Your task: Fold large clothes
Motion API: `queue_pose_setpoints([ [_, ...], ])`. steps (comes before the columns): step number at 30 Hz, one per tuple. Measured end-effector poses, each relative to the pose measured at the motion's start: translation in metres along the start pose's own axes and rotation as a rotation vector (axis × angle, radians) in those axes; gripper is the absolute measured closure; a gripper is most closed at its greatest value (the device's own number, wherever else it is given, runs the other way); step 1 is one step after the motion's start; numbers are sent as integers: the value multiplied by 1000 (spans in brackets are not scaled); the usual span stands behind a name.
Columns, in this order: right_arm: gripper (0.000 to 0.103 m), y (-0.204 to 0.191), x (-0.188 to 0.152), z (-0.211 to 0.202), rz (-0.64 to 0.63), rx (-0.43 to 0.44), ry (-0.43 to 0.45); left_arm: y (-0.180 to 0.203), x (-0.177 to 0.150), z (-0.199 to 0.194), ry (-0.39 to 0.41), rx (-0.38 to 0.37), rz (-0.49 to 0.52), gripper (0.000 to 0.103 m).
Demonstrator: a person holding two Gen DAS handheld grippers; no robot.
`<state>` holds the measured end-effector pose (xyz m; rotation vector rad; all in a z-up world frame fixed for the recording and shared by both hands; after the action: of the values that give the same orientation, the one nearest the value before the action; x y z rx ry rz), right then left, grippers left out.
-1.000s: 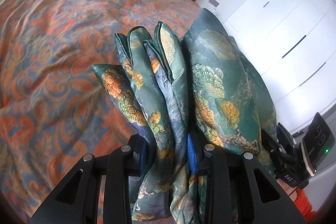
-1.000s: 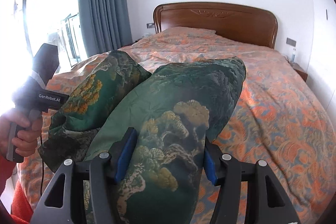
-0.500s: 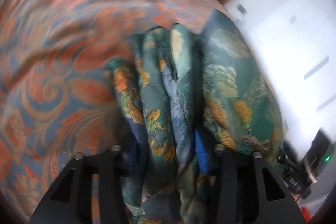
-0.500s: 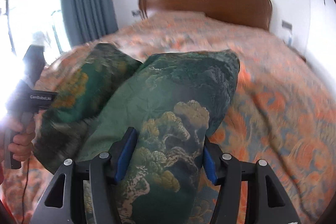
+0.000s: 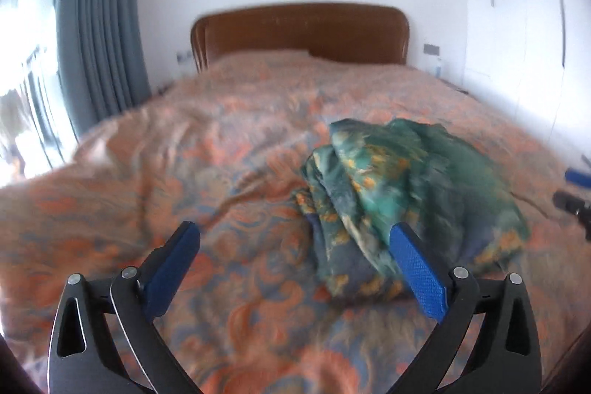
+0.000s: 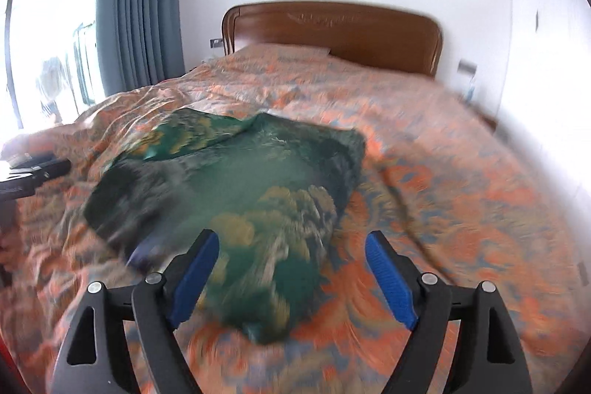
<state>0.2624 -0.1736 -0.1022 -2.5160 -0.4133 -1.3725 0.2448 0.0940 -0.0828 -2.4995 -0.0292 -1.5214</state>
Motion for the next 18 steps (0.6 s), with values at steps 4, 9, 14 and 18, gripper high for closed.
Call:
queue_pose_setpoints([
  [4, 15, -20, -9, -48, 4, -22, 64, 13, -15, -52, 22, 18, 35, 0],
  [9, 14, -37, -30, -86, 81, -38, 81, 31, -26, -89, 37, 63, 21, 0],
  [14, 14, -39, -61, -107, 132, -68, 64, 36, -38, -109, 25, 84, -47, 0],
  [18, 13, -34, -76, -123, 173, -90, 98, 46, -48, -112, -4, 56, -45, 0],
])
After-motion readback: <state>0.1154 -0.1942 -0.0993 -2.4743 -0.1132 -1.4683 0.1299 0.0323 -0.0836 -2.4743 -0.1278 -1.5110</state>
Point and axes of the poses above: each gripper's, at about its wrist camera, not at the fingertips, and z roughly the way its jaws point, y to its right, x to its top, the point moved 8 cm from there along z, roughly the way its jaws point, and after that the axes turned 11 degrees about x, right-handed, at the moved point
